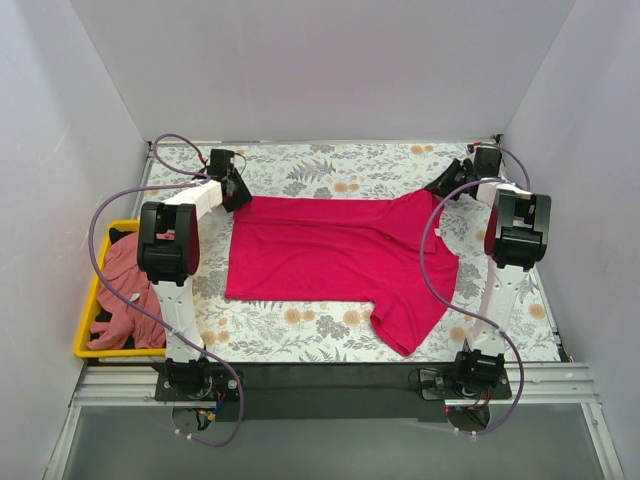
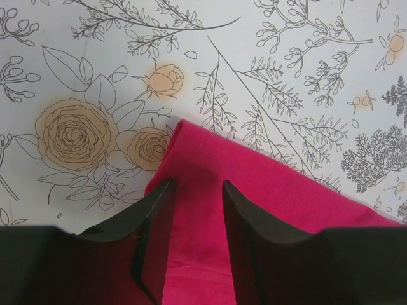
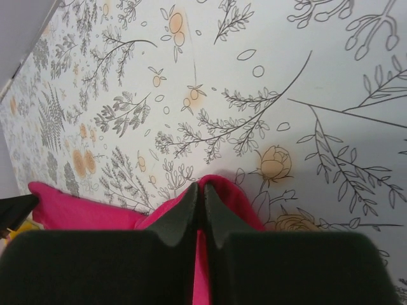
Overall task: Fold and stack the t-shirts
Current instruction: Fold the tshirt
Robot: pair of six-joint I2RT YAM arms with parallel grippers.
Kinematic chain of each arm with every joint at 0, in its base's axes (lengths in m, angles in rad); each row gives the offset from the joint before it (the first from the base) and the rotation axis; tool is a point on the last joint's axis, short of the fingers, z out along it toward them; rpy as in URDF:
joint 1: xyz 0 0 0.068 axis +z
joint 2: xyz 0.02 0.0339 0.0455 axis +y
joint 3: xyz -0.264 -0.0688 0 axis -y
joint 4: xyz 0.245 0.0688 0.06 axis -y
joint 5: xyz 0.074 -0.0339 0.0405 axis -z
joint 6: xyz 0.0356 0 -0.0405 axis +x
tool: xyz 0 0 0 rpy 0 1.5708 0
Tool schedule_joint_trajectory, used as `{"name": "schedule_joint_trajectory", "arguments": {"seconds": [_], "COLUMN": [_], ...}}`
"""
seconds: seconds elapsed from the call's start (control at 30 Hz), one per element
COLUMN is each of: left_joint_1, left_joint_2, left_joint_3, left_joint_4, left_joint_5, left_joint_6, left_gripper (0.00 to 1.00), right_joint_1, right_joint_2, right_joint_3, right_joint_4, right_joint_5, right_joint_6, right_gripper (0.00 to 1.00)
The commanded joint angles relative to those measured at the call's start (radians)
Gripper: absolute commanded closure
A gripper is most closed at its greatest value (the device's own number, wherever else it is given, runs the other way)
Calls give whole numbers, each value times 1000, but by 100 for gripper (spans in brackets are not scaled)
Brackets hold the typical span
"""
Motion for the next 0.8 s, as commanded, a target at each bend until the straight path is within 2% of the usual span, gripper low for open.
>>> {"name": "schedule_joint_trajectory", "arguments": {"seconds": [0.0,0.03,0.3,0.53,0.77], "left_joint_1": [-4,-2,8,13,10], "left_joint_2": [19,21,27,22,-1], "left_joint_3": [-47,-44,-53,-57,-77], "left_joint_4": [-77,-100,-133,-130,-72], "left_joint_5": [-75,-97,-127,-132,-49], "left_joint_6": [-24,-41,-127,-166,-153], "left_gripper": [66,67,72,72,65], "right_joint_1": [-30,-36,-80,-103,-106], "right_joint_2": [-12,-20,-72,-87,-49], "right_joint_3": [11,-14,-83,-128,-77], "right_joint_4": [66,86,148,211,212], "right_joint_5": [-12,-11,17,34,-23], "right_joint_6": [19,22,21,16,-7], "right_gripper": [96,99,99,99,99]}}
